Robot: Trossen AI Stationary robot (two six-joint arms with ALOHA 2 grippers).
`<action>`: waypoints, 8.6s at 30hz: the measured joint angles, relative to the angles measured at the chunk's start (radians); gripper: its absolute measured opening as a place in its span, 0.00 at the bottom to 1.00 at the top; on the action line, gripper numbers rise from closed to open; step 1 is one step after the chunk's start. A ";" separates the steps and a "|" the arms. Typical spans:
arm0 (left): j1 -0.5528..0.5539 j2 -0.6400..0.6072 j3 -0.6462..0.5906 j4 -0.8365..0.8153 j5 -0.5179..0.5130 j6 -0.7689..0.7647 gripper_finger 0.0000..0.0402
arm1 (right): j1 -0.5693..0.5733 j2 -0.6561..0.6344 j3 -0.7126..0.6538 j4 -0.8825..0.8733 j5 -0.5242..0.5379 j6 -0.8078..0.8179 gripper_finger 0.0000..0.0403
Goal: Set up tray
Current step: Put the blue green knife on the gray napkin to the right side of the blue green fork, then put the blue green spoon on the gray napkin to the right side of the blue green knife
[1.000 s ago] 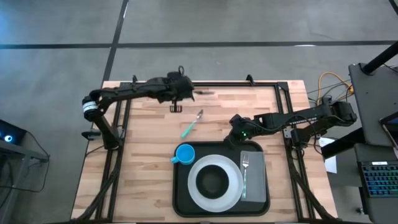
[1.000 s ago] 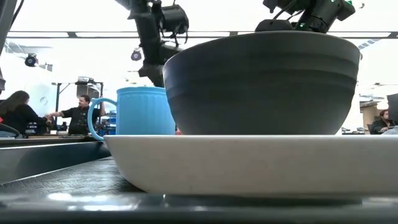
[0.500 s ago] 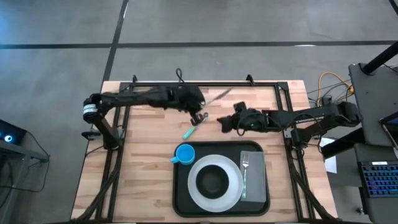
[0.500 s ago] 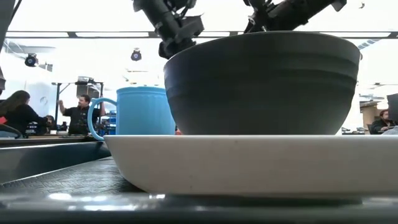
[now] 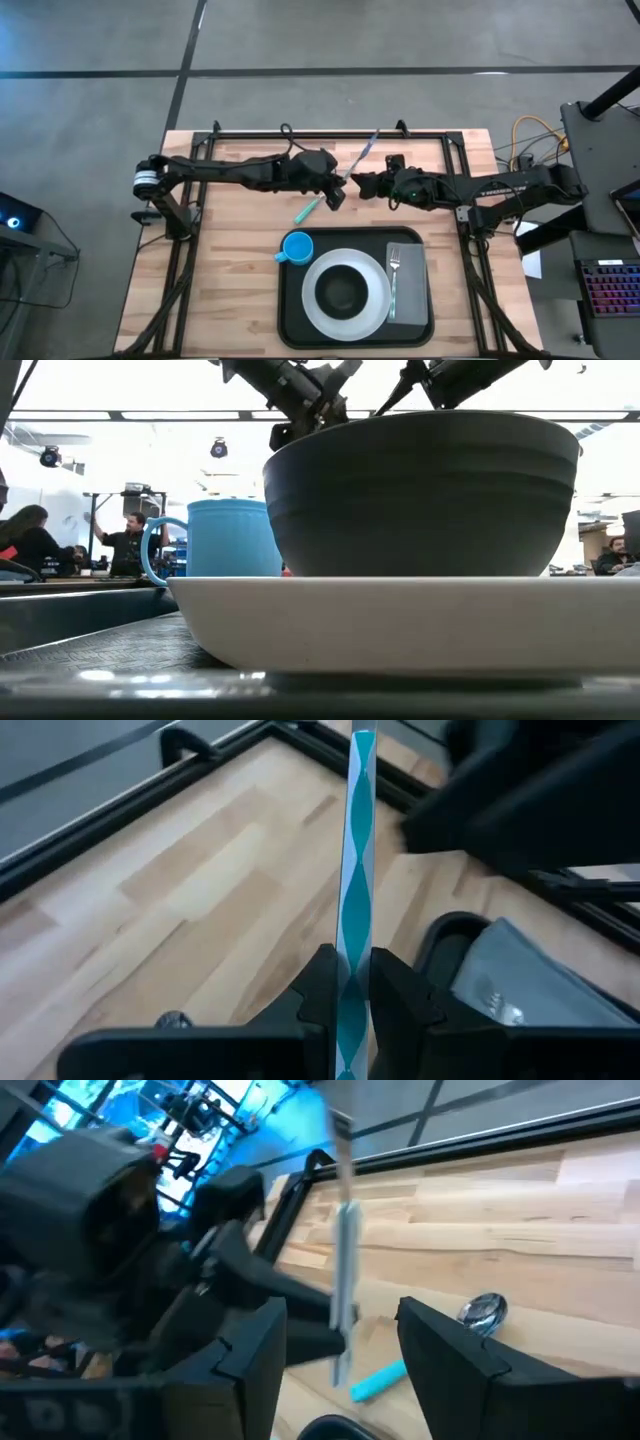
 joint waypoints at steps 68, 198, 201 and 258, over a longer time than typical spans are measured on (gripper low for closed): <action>0.007 -0.092 -0.237 -0.185 0.052 0.046 0.22 | 0.671 -0.176 -0.502 -0.042 -0.403 1.067 0.06; 0.126 0.082 -0.234 -0.024 0.114 0.038 0.22 | 0.530 0.032 -0.139 -0.664 -0.335 0.769 0.32; 0.126 0.091 -0.237 -0.034 0.113 0.038 0.22 | 0.530 0.032 -0.138 -0.663 -0.338 0.769 0.34; 0.134 0.454 0.180 -0.537 0.109 0.090 0.17 | 0.504 0.034 -0.155 -0.664 -0.330 0.758 0.37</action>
